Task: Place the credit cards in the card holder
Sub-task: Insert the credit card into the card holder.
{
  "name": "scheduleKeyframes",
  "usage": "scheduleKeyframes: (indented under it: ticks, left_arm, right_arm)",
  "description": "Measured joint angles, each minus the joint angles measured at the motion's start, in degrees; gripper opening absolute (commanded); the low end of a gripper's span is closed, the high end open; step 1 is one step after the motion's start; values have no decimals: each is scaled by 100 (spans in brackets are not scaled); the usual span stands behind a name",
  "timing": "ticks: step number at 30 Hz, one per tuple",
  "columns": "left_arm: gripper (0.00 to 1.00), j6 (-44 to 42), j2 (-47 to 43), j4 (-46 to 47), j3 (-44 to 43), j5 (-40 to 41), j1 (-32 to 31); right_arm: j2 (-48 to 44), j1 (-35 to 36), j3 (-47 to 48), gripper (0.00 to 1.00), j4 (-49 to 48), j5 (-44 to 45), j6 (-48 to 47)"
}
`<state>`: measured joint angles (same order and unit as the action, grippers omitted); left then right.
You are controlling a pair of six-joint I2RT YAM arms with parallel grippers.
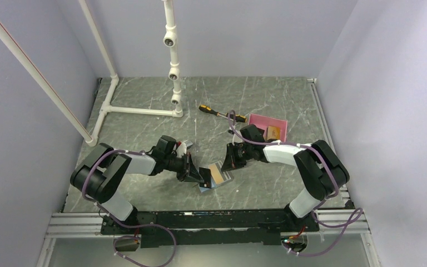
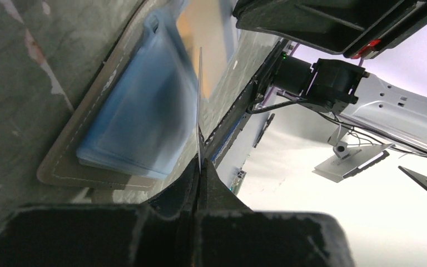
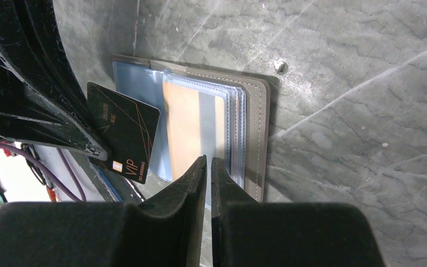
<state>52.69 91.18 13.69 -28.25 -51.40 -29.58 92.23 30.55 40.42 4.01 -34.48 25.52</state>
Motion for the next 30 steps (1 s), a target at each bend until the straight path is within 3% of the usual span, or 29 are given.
scheduleKeyframes:
  ticks: [14, 30]
  left_arm:
    - [0, 466, 289, 778, 136, -186, 2]
    - [0, 564, 249, 481, 160, -131, -7]
  right_arm:
    - [39, 0, -2, 9, -107, 2, 0]
    - [39, 0, -4, 9, -111, 2, 0]
